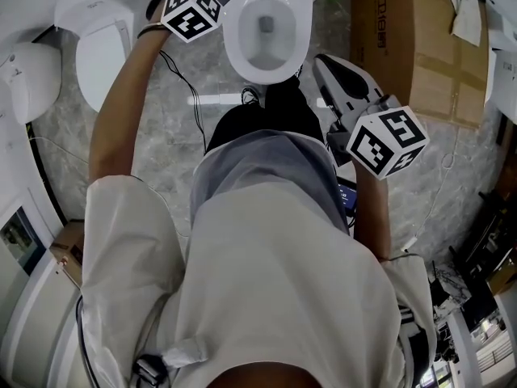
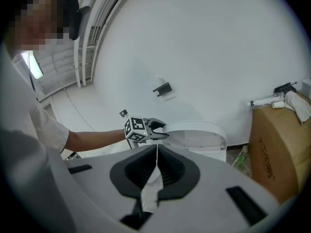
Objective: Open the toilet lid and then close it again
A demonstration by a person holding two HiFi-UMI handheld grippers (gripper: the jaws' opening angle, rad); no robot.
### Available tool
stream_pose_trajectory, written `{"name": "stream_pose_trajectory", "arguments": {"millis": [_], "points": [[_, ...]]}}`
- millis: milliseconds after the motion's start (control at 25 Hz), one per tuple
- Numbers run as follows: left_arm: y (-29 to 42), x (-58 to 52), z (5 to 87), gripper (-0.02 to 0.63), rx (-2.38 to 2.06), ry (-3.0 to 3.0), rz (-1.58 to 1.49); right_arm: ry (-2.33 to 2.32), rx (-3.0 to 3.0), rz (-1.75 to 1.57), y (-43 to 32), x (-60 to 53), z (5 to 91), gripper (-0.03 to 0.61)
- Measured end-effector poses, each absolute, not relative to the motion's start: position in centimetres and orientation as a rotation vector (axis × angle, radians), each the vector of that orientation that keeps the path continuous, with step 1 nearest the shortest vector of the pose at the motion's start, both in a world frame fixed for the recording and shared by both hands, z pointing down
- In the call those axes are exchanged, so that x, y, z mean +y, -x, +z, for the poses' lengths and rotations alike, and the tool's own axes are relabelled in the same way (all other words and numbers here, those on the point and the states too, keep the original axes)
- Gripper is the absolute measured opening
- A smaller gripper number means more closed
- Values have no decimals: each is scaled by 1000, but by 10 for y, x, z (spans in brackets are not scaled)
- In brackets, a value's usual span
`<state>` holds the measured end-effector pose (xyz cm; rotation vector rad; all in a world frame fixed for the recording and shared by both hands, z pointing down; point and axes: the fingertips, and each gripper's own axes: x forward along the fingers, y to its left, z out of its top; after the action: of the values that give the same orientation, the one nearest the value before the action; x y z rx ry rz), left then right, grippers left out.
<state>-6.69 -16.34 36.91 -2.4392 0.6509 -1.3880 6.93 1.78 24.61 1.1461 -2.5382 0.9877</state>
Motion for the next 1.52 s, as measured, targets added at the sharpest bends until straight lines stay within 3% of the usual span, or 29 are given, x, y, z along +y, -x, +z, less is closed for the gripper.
{"name": "stream_pose_trajectory", "arguments": {"millis": [1520], "points": [[68, -114, 399, 204, 654, 2400, -1310, -1187, -2449, 969, -40, 63, 265, 12]]}}
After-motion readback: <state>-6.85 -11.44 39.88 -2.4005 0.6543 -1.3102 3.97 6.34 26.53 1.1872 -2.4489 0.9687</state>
